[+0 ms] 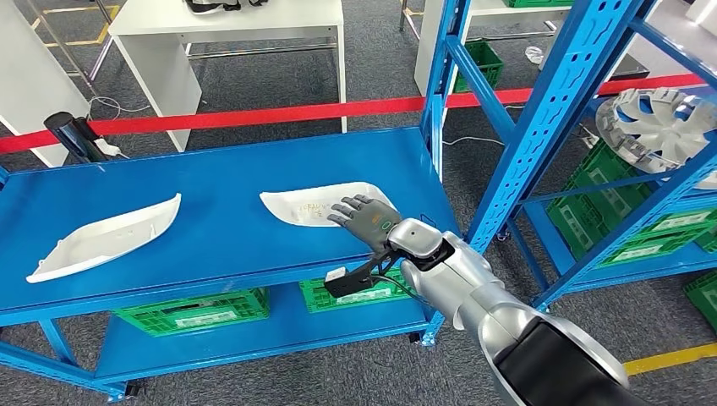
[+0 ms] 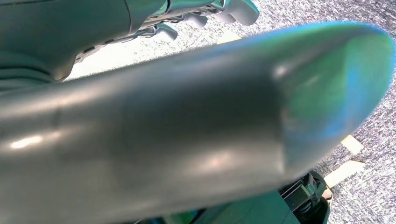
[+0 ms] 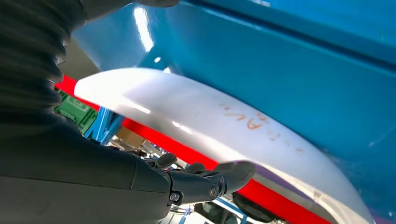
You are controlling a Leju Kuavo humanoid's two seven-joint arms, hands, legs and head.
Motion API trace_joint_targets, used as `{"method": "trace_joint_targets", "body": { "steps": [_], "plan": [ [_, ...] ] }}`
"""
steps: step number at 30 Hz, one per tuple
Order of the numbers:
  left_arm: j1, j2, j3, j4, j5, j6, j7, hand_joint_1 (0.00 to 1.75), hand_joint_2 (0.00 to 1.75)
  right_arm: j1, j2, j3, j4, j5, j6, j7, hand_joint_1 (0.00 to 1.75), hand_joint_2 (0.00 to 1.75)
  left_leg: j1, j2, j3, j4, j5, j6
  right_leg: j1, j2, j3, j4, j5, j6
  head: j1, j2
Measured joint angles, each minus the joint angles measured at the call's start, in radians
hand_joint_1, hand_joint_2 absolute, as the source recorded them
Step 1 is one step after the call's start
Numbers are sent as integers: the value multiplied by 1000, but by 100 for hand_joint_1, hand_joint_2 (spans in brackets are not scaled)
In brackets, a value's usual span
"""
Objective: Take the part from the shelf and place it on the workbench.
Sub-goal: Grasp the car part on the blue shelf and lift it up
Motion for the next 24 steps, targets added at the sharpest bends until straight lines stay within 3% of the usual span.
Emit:
{"method": "trace_joint_targets", "body": {
  "steps": [3,7,24],
  "plan": [
    [1,0,0,0,0,1,-2,0,0,2,-3,5,1,-8,9,9,0,175,0,0,0,0,0,-1,0,0,0,0,0,0,0,0],
    [3,0,0,0,1,3,-2,0,0,4,-9,7,4,-19,26,21,175,175,0,0,0,0,0,-1,0,0,0,0,0,0,0,0],
    [11,0,1,0,3,143,-89,0,0,22,-45,7,12,-66,58,47,175,175,0,1,0,0,3,-1,0,1,0,0,5,1,0,0]
  ]
}}
